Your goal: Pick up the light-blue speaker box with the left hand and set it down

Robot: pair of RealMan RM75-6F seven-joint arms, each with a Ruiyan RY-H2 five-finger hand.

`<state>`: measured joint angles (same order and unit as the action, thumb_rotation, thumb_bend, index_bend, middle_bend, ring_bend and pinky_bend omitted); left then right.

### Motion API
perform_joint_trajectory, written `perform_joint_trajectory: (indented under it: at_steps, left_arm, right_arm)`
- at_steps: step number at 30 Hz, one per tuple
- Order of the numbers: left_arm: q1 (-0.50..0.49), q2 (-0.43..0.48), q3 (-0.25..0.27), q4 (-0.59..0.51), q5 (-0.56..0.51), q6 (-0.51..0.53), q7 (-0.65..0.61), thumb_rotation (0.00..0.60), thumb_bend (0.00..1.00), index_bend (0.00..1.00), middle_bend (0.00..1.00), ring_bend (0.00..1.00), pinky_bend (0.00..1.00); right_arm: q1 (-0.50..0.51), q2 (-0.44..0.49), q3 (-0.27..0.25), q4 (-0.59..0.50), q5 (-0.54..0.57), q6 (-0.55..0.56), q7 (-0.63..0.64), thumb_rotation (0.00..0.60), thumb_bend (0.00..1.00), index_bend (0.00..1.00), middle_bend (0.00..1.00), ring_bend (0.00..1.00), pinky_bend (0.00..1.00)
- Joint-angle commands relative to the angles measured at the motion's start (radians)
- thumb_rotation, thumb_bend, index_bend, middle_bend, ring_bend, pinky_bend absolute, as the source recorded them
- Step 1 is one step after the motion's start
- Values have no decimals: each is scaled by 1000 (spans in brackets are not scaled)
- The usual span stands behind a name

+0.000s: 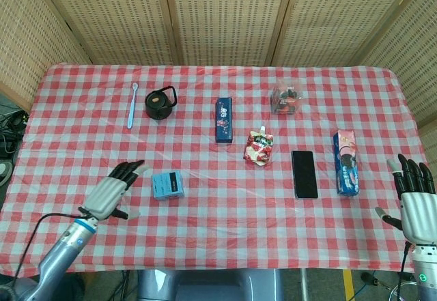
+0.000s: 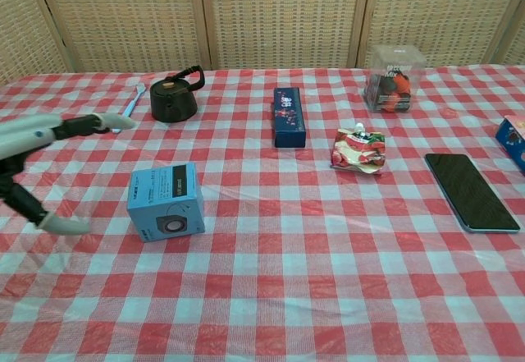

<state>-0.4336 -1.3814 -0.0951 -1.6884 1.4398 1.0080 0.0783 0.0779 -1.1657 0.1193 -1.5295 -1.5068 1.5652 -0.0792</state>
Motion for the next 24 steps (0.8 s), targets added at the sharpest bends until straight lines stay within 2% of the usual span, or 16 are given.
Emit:
perform_joint_trajectory:
  at_steps: [1, 10, 12, 16, 20, 24]
  left_arm:
    - [-64, -107, -37, 66, -47, -41, -3, 600, 0, 0, 0, 0, 0]
    - [-115, -196, -76, 121, -167, -57, 111, 600, 0, 6, 0, 0, 12]
    - [-128, -212, -89, 132, -212, -60, 145, 600, 0, 59, 16, 30, 72]
    - [-137, -240, -99, 161, -257, -44, 181, 600, 0, 255, 130, 163, 239]
    - [-146, -252, -98, 174, -289, -52, 190, 600, 5, 382, 235, 267, 346]
    - [-153, -255, -100, 175, -297, -53, 183, 600, 65, 514, 346, 372, 440]
  right_arm:
    - [4, -5, 2, 8, 10, -11, -3, 600, 0, 0, 0, 0, 0]
    - [8, -9, 8, 21, 30, -24, 3, 600, 0, 0, 0, 0, 0]
    - [8, -8, 10, 22, 34, -25, 6, 600, 0, 0, 0, 0, 0]
    - [9, -7, 12, 24, 39, -28, 9, 600, 0, 0, 0, 0, 0]
    - [11, -9, 10, 25, 41, -37, 9, 600, 0, 0, 0, 0, 0]
    - [12, -11, 7, 26, 41, -39, 7, 600, 0, 0, 0, 0, 0]
